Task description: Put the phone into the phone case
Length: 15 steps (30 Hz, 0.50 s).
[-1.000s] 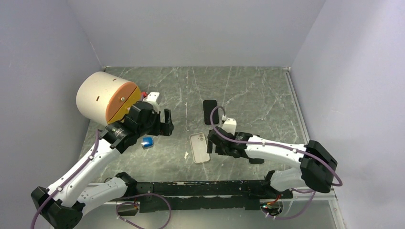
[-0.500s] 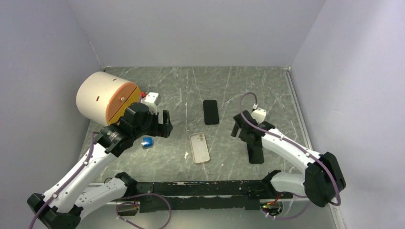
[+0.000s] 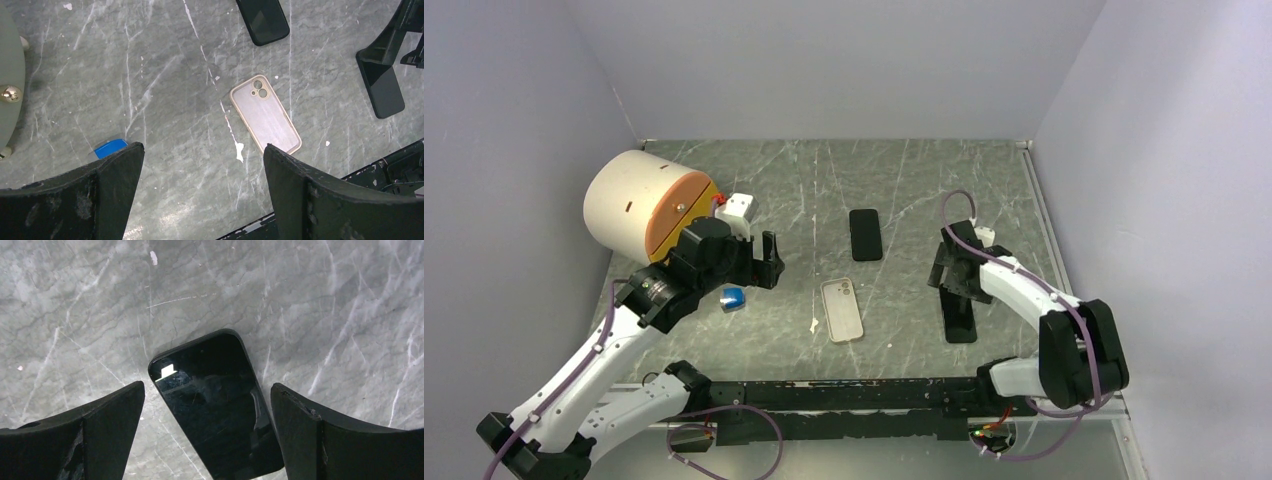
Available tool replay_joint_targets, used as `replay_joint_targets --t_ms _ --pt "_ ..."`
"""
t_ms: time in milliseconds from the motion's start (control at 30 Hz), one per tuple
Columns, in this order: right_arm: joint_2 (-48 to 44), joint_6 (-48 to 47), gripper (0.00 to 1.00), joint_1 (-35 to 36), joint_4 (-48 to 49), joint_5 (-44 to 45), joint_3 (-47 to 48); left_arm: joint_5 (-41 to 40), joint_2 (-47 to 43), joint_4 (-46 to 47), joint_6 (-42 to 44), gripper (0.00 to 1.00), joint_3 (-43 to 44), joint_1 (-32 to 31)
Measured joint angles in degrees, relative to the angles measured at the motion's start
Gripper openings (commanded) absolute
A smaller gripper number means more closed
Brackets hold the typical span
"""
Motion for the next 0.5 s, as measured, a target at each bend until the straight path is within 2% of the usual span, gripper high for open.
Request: replay_joint_targets --t_ms 367,500 --pt "6.8 -8.41 0.99 -4.83 3.37 -6.58 1.62 0.0 -0.28 0.0 0.22 0.94 0.0 0.0" --pt "8.46 -10.51 0.91 -5.2 3.98 -9.33 2.71 -0.09 -0.92 0.0 0.22 0.94 0.0 0.0"
